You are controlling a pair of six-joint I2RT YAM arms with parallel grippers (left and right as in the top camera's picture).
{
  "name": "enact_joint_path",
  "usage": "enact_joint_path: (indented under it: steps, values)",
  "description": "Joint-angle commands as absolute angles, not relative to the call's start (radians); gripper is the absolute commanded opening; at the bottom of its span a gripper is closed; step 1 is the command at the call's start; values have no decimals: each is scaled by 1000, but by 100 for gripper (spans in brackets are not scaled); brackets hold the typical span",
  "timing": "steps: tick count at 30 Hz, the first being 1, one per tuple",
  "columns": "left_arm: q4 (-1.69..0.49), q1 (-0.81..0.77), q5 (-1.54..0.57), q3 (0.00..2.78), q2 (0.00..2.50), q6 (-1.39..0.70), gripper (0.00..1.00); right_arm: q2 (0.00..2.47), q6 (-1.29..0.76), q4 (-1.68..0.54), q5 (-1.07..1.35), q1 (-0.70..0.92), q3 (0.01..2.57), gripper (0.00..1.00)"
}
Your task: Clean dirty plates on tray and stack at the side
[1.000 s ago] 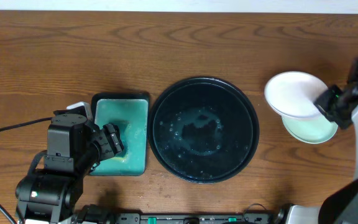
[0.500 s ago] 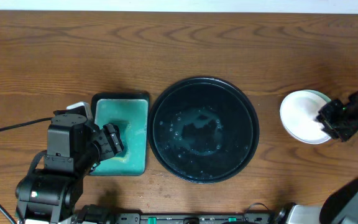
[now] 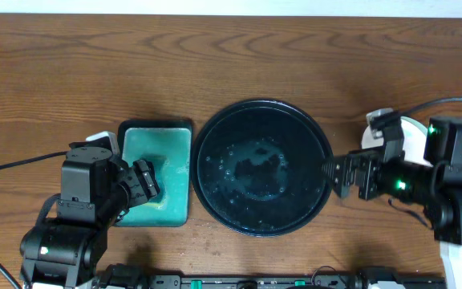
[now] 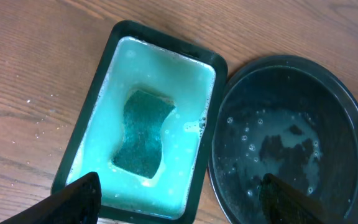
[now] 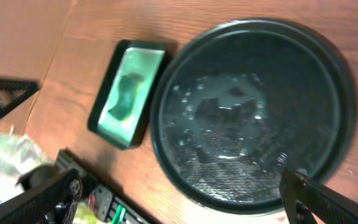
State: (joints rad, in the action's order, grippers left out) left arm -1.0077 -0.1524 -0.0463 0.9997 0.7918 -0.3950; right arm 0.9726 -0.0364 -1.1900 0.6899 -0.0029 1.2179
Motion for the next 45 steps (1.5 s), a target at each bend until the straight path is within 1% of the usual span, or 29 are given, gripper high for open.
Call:
enact_joint_path:
  steps: [1,4,6,9,13,16,21,31,35,38,39,40,45]
  values:
    - [-1010,-149,-41,1018,791,-393,81,928,-6,-1211,711,23,1223,99]
    - [-1010,-149,-41,1018,791,-393,81,899,17,-1243,666,23,1223,99]
    - [-1010,-149,-42,1018,791,-393,81,884,17,-1248,598,41,1223,99]
    - [-1010,-149,-42,1018,791,-393,81,861,17,-1200,451,81,1215,99]
    - [-1010,-149,-42,1018,791,-393,81,784,17,-1016,256,138,1114,99]
    - [-1010,-149,-41,1018,791,-393,81,658,17,-822,175,175,947,99]
    - [-1010,-149,-42,1018,791,-393,81,412,16,-653,163,162,661,99]
    - [-1010,-149,-41,1018,791,-393,81,14,7,-529,166,52,250,99]
    - [-1010,-149,-41,1018,791,-393,81,5,-18,-402,166,44,158,99]
    - [-1010,-149,-41,1018,791,-393,81,5,-29,-215,166,44,67,99]
    - [-1010,-149,-42,1018,791,-393,81,5,-28,-93,168,44,29,99]
    - [-1010,-149,-41,1018,791,-393,81,4,-29,-36,165,45,1,99]
    - [-1010,-149,-42,1018,791,-393,81,5,-28,-59,165,45,5,99]
